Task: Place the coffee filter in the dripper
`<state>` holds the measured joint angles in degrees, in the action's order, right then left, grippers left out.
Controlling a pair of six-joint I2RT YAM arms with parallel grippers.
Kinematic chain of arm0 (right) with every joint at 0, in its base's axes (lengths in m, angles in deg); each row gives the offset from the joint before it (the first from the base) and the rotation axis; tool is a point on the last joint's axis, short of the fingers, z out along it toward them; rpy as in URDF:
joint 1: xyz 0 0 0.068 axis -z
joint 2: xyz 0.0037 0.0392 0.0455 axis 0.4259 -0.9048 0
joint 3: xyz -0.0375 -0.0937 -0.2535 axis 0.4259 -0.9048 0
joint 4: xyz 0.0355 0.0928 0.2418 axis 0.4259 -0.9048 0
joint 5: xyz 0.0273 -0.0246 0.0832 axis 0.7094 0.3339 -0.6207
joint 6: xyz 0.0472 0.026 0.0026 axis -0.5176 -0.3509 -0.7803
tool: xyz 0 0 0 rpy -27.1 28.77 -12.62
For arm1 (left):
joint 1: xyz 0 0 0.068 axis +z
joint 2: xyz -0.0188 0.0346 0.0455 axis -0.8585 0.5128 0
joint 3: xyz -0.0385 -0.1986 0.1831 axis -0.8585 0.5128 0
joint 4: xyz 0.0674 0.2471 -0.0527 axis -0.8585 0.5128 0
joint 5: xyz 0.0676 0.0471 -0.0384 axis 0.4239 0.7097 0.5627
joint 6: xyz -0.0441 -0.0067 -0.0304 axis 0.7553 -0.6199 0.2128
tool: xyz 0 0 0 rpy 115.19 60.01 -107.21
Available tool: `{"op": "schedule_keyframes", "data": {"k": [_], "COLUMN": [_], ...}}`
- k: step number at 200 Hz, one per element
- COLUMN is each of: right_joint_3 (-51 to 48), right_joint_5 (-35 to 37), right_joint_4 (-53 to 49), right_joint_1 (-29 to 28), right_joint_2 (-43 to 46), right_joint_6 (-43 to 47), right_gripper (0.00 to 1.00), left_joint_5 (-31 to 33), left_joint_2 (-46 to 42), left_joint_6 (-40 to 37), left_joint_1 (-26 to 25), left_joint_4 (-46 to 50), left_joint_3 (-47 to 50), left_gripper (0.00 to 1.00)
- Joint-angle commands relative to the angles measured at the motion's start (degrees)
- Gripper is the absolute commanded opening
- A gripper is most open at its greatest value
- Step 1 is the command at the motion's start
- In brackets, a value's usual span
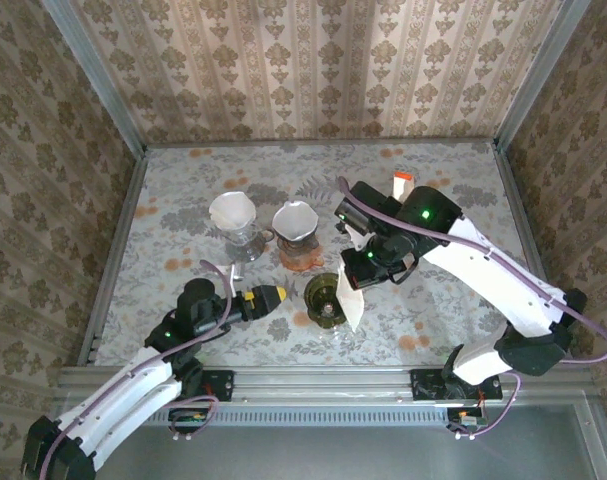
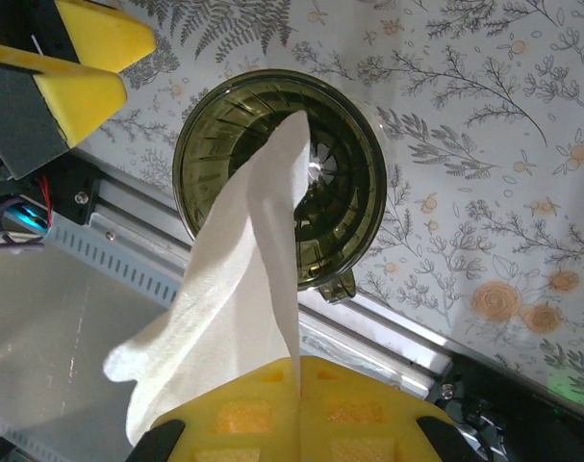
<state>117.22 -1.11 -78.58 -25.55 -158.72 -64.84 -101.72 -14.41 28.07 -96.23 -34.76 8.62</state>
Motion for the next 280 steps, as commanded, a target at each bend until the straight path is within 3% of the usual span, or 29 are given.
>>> {"op": "schedule_keyframes", "data": {"k": [1,184,235,280], "right_joint_3": [1.6,-4.8,-6.2,-6.7], "right_joint_5": [1.2,5.5,7.0,7.9], "right_joint_4": [-3.2,5.7,7.0,7.8], "right_joint_1": [0.5,0.5,0.4,0.2], "right_joint_2": [-2.0,-8.7,-8.0,-7.8], "right_joint_6": [-0.1,-2.6,-2.8,-2.8], "right_gripper": [0.0,0.0,0.0,0.0], "left_joint_5": [-1.4,-2.1,-3.0,-0.8], "left_joint_2": [-1.1,-3.4,-0.7,5.6], "left_joint_6": [-1.5,-2.2,-9.6,-15.8], "left_joint_1": [0.2,0.7,0.4,-3.9], "left_joint_4": [-2.2,-0.7,5.3,7.3], "left_joint_3": [0.6,0.7,-9.2,-17.6], "left_gripper": [1.0,1.0,1.0,0.99]}}
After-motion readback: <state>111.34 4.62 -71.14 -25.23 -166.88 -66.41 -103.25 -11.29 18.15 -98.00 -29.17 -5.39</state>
